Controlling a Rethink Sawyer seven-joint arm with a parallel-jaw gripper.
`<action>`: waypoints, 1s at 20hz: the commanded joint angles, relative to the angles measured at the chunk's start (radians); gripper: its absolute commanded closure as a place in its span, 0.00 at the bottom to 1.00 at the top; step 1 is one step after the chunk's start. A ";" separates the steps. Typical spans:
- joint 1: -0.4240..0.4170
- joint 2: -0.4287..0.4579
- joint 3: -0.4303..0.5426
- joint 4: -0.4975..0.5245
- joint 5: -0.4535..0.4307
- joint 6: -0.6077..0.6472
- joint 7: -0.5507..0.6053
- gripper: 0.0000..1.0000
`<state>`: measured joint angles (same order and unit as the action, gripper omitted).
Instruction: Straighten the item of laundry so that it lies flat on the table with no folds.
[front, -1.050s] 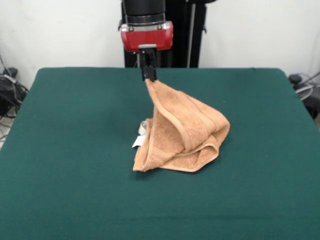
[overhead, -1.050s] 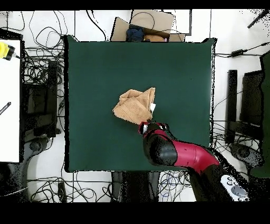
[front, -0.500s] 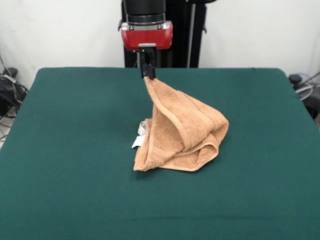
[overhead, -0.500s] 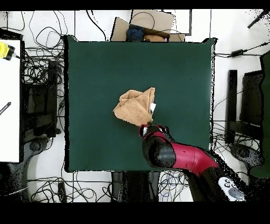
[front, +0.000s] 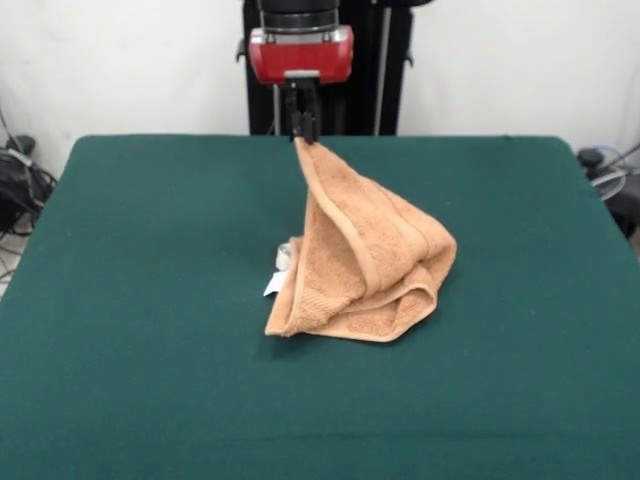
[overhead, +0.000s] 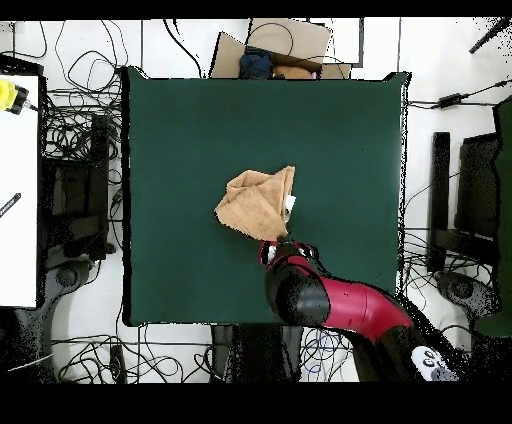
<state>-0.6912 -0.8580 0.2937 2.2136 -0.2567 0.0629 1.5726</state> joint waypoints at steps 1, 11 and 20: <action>-0.016 -0.023 -0.012 0.039 0.050 0.064 0.181 1.00; -0.072 0.066 0.005 0.022 0.010 0.009 0.159 1.00; -0.141 0.184 0.014 -0.005 -0.051 -0.070 0.130 1.00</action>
<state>-0.8197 -0.7624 0.2937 2.2171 -0.2666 0.0467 1.5726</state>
